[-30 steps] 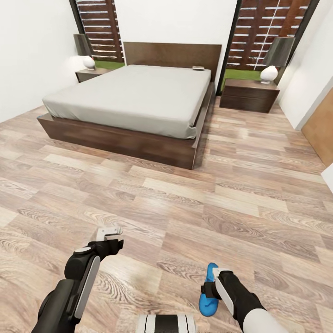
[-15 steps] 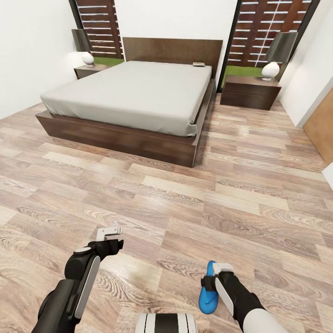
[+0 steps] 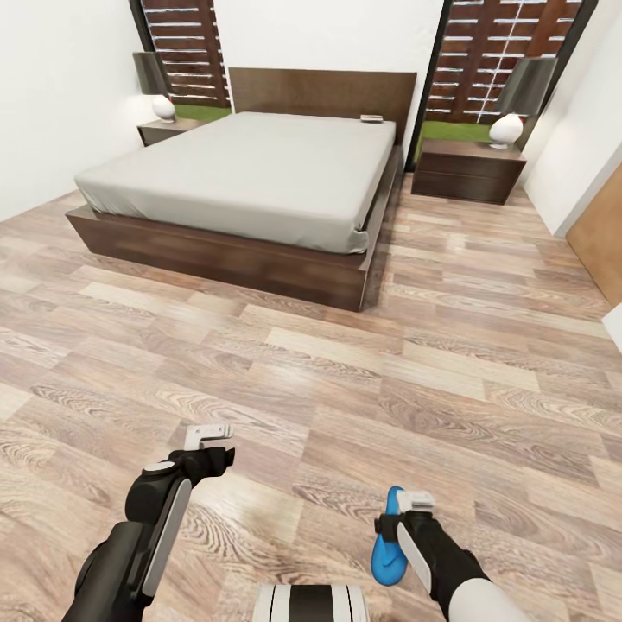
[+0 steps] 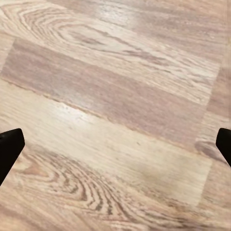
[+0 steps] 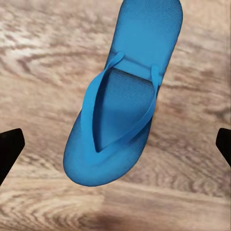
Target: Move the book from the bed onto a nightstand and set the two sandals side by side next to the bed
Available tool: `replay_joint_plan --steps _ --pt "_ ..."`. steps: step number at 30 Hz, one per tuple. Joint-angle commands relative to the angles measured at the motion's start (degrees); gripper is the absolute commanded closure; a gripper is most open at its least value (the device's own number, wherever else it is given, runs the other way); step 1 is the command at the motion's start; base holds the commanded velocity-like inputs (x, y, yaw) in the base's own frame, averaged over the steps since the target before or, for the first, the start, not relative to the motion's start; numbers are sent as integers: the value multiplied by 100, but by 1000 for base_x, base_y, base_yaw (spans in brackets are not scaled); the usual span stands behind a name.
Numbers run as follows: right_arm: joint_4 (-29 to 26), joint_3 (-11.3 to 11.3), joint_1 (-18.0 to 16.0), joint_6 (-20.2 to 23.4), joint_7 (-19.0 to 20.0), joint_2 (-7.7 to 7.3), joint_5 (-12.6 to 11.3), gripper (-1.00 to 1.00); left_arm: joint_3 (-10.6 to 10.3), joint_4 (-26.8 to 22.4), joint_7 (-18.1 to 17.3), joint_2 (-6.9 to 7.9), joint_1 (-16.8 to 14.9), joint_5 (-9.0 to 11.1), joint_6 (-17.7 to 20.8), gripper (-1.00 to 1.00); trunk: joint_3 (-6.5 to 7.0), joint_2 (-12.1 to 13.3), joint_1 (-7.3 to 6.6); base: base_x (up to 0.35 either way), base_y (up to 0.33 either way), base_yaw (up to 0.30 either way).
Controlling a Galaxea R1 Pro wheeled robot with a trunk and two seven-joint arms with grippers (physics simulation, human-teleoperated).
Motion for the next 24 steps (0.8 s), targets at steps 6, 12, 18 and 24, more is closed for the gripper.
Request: replay_joint_plan --steps 6,12,18,24 --pt "-45 70 -3 -84 -119 18 -50 -100 -9 -5 47 0 -3 37 24 -100 -138 -10 14 0 0 0" --pt "-88 513 -4 -448 -106 17 -58 -100 -10 -5 43 0 -3 37 24 -100 -182 -13 19 0 0 0" --pt "-94 613 -4 -546 -103 17 -59 -100 -10 -5 41 0 -3 37 24 -100 -182 -13 19 0 0 0" --pt "-99 641 -5 -594 -102 17 -59 -100 -10 -5 40 0 -3 37 24 -100 -249 -17 27 0 0 0"
